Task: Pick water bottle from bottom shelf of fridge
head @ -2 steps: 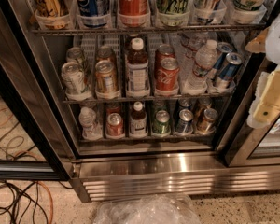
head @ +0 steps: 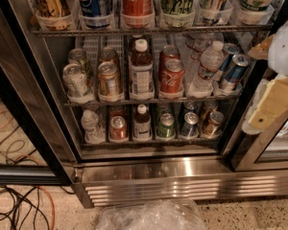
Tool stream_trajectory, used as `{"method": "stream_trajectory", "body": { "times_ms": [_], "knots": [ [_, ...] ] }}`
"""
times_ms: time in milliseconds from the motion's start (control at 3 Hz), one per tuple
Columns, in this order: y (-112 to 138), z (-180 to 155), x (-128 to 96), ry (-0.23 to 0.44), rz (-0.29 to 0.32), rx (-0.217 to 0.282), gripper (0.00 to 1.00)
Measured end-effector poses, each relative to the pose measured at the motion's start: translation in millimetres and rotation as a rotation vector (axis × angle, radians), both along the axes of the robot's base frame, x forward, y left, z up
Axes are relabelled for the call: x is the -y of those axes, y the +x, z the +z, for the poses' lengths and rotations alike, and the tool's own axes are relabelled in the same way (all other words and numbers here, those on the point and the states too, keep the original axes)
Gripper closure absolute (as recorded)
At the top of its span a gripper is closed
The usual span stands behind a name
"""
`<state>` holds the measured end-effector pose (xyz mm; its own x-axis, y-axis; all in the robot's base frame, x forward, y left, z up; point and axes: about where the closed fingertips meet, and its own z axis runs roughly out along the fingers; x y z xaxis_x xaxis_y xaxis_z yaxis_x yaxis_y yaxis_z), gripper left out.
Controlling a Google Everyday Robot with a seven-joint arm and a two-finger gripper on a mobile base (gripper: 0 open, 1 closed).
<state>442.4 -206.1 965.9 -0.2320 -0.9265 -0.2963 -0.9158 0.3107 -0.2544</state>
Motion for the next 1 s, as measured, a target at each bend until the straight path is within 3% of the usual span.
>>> {"method": "stream_trajectory", "body": {
  "times_ms": [667,1000],
  "knots": [
    [-33.9,-67.5,-66.1,0.330,-0.104,0.009,0.00],
    [-35.3,-85.8,-78.7,0.410,-0.154,-0.002,0.00]
  ]
}}
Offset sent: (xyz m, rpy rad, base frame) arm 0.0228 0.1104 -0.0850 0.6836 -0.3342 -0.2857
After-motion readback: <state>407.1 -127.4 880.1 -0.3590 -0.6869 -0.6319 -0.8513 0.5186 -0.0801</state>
